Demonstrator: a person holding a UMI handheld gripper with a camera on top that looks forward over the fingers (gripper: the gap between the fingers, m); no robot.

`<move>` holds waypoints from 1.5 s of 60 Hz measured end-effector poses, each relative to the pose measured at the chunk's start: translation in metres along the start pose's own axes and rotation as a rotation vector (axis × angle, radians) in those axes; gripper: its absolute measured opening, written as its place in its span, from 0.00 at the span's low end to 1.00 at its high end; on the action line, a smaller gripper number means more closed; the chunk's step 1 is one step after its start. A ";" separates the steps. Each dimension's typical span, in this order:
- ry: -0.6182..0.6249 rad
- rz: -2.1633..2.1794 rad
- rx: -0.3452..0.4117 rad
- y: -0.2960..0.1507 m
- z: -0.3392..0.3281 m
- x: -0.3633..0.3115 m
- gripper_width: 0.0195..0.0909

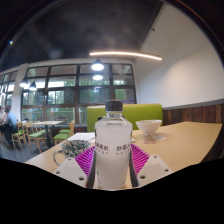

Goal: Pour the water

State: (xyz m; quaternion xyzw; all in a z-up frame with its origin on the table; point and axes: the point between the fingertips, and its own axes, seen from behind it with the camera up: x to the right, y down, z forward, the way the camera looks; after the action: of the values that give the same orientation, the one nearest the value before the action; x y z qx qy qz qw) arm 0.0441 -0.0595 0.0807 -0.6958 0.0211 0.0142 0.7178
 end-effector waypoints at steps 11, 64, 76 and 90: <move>0.002 -0.088 -0.037 0.008 0.007 -0.007 0.33; -0.049 -2.440 0.030 -0.097 0.049 -0.035 0.32; -0.017 -2.122 0.034 -0.110 0.021 -0.012 0.32; 0.024 -0.863 0.008 -0.108 -0.026 0.051 0.32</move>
State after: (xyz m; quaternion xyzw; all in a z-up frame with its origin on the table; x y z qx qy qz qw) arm 0.1004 -0.0897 0.1851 -0.6380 -0.2635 -0.2954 0.6604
